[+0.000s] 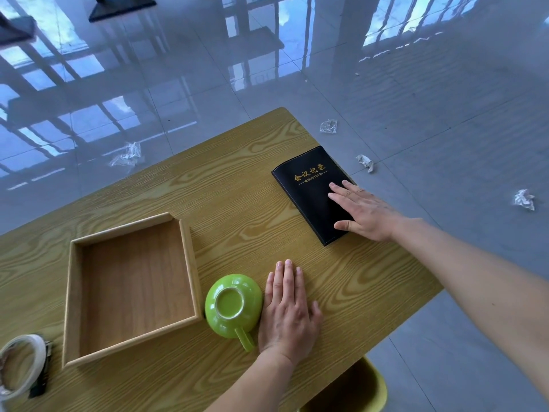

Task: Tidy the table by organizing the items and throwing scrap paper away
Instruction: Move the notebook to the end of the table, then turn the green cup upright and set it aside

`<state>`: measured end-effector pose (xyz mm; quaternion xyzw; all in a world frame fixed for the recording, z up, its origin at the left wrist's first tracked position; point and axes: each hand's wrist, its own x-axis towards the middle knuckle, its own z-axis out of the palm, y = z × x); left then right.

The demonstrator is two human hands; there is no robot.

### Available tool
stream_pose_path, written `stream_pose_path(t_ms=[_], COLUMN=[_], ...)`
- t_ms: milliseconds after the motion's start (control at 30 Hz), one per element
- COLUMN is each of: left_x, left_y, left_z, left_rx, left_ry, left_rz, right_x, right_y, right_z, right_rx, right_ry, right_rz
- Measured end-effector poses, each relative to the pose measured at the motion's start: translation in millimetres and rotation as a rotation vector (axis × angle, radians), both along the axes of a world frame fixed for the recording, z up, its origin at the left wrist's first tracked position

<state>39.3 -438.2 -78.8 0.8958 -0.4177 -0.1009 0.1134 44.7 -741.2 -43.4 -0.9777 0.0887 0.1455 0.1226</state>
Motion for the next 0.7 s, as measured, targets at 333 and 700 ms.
stream_pose_path(t_ms=[333,700], left_x=[-1,14], left_y=[3,59], left_z=[14,76], left_rx=[0.051,-0.162], left_ry=[0.034,-0.102], left_rz=[-0.025,0.014], right_x=[-11,-16], right_y=[23,128], right_z=[18,54], right_rx=[0.044,0.132], right_ry=[-0.179,-0.463], right_rz=[-0.153,-0.099])
